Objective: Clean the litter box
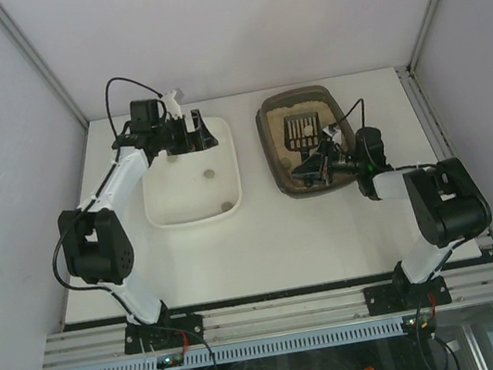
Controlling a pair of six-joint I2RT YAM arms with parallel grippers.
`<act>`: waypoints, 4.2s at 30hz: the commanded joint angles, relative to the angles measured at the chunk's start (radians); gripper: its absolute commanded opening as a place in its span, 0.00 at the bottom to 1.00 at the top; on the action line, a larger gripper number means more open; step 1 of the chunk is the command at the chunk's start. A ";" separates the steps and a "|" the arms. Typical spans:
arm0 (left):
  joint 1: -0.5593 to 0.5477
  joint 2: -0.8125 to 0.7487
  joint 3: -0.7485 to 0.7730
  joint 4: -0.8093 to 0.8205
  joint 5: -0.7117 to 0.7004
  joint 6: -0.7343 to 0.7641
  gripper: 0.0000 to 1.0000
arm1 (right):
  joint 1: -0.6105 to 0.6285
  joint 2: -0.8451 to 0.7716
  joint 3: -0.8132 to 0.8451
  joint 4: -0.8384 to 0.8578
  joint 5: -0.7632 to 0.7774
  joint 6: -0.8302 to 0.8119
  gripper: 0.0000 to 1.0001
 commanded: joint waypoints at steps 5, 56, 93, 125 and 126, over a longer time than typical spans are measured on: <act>0.029 -0.052 0.000 0.013 -0.009 0.018 1.00 | 0.042 -0.062 0.091 -0.183 0.009 -0.149 0.00; 0.248 0.000 0.182 -0.134 -0.459 -0.094 1.00 | 0.770 0.631 1.793 -2.096 1.362 -0.991 0.00; -0.110 0.108 0.295 -0.053 -0.294 -0.205 0.99 | 0.294 0.373 1.260 -2.235 1.359 -0.827 0.00; -0.089 0.112 0.184 0.012 -0.252 -0.227 0.98 | 0.111 0.628 1.401 -2.132 0.920 -0.874 0.00; -0.089 0.112 0.183 0.012 -0.249 -0.228 0.98 | 0.106 0.626 1.399 -2.113 0.864 -0.878 0.00</act>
